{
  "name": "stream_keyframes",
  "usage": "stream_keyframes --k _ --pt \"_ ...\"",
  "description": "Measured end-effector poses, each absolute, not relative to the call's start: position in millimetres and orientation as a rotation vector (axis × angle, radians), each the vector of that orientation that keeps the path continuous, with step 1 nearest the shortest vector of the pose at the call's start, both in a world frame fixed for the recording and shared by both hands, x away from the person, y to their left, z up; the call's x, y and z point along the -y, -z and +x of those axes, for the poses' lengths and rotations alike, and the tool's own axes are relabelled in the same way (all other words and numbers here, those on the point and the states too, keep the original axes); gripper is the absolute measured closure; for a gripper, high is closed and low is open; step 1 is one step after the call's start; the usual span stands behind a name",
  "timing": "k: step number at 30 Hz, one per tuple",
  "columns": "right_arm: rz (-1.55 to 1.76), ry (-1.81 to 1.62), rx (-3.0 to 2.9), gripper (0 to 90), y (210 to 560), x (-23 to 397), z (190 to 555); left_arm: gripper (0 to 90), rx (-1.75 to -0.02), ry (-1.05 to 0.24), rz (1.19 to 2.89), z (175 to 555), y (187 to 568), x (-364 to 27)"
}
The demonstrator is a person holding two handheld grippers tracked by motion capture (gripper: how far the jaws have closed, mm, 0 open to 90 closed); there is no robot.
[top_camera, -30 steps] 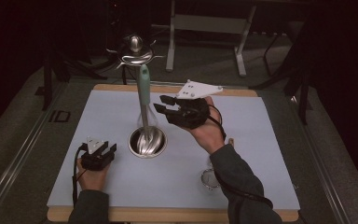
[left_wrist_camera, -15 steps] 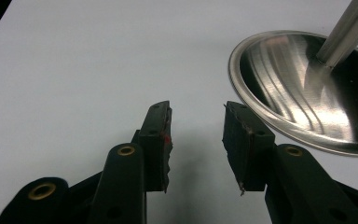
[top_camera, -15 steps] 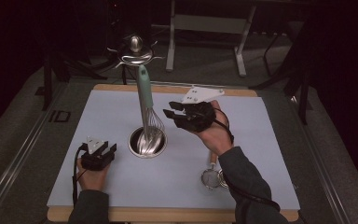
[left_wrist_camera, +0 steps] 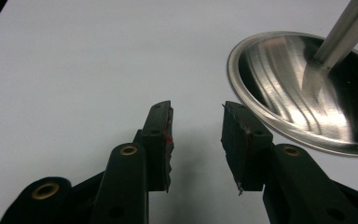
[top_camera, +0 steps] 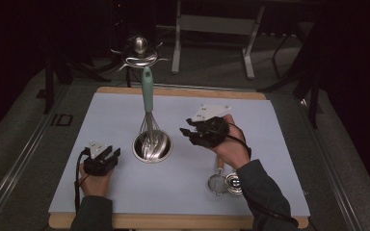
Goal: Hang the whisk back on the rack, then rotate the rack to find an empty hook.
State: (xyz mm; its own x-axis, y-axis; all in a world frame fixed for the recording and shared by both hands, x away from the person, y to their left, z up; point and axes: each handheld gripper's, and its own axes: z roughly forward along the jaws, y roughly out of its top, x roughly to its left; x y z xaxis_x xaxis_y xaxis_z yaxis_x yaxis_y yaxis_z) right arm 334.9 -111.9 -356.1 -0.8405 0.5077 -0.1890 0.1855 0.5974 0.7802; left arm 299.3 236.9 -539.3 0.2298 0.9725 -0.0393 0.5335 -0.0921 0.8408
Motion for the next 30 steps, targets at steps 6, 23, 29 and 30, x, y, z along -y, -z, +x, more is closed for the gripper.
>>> stream_keyframes --k 6,23,29,30 --pt "0.621 -1.077 -2.443 59.8 371 137 331 64.7 -1.408 -0.703 1.721 299 539 -239" --pt "0.861 -0.982 -2.422 57.5 423 202 328 68.8 -1.396 -0.703 1.718 298 539 -239" --pt "0.975 -0.989 -2.4 57.8 447 227 325 70.9 -1.374 -0.757 1.692 294 535 -238" --pt "0.984 -0.978 -2.394 57.8 451 231 324 72.6 -1.348 -0.745 1.656 291 531 -238"
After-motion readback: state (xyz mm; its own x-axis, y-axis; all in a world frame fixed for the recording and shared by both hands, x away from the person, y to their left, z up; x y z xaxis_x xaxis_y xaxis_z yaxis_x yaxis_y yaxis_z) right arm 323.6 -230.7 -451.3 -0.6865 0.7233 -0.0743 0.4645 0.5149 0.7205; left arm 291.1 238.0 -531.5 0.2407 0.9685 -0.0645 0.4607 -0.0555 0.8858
